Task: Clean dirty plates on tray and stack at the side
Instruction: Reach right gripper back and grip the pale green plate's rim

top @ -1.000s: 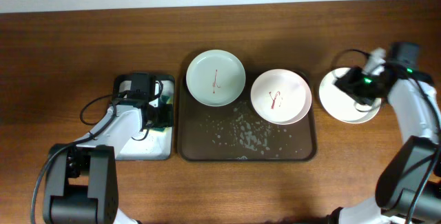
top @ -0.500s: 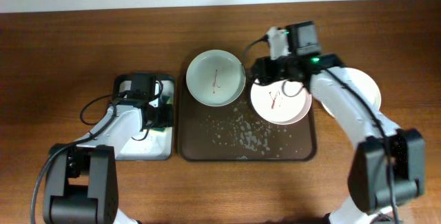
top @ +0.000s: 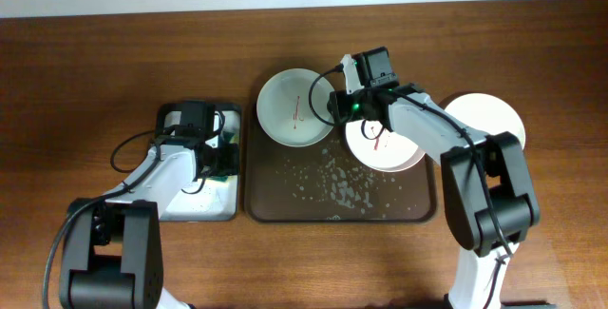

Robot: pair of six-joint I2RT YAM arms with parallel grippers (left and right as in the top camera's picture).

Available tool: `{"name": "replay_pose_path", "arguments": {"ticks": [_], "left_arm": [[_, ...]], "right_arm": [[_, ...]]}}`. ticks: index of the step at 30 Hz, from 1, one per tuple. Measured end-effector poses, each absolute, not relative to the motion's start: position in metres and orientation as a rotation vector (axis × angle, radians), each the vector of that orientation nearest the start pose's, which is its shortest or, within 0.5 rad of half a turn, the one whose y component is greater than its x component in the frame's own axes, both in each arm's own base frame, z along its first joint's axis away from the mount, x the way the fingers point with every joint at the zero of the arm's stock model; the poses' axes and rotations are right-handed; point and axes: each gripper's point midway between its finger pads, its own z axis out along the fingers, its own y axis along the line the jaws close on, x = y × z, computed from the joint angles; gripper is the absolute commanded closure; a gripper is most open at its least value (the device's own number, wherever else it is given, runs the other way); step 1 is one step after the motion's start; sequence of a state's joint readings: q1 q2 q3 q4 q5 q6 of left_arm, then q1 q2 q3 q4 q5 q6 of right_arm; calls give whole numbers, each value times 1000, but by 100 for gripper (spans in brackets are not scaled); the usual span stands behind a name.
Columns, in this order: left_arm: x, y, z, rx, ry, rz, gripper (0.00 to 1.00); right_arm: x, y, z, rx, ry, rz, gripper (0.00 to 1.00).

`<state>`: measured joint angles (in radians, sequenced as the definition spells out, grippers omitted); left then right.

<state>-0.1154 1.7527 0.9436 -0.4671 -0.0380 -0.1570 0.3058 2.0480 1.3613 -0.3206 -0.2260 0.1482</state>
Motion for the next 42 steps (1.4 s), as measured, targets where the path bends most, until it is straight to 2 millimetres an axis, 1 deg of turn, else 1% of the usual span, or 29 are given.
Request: {"name": "replay_pose_path", "arguments": {"ticks": [1,3,5,9,12,16,17,22,23,24,27,29,31,32,33,34,35,36,42], "left_arm": [[350,-34,2,-67,2844,-4,18],[350,-34,2,-67,2844,-4,18],[350,-34,2,-67,2844,-4,18],[350,-34,2,-67,2844,-4,18],[350,-34,2,-67,2844,-4,18],[350,-34,2,-67,2844,-4,18],[350,-34,2,-67,2844,-4,18],[350,-34,2,-67,2844,-4,18],[350,-34,2,-67,2844,-4,19],[350,-34,2,-67,2844,-4,21],[350,-34,2,-66,2844,-5,27],[350,-34,2,-66,2844,-5,28],[350,-34,2,-67,2844,-5,40],[350,-34,2,-71,2843,-7,55],[351,-34,2,-68,2841,-8,75],[352,-35,3,-66,2837,-11,87],[353,-35,3,-71,2832,-15,97],[354,-36,3,-68,2827,-16,100],[355,-37,4,-63,2822,-26,100]], "right_arm": [[462,187,31,-281,2601,463,66],[461,188,27,-270,2614,477,72],[460,189,25,-271,2617,486,81],[457,192,25,-264,2628,523,91],[447,195,22,-269,2668,559,96],[420,191,12,-265,2788,584,96],[415,191,13,-263,2809,590,96],[374,180,21,-240,2971,576,96],[363,176,22,-231,3016,568,96],[357,174,22,-225,3044,563,96],[345,170,19,-216,3095,554,96],[341,169,17,-215,3107,551,96],[338,168,14,-212,3119,549,96],[337,168,14,-211,3123,548,96],[336,168,14,-211,3125,548,96],[336,168,14,-210,3125,548,96],[336,168,14,-210,3125,548,96],[336,168,14,-211,3124,548,96],[337,168,14,-211,3123,548,96]]}}
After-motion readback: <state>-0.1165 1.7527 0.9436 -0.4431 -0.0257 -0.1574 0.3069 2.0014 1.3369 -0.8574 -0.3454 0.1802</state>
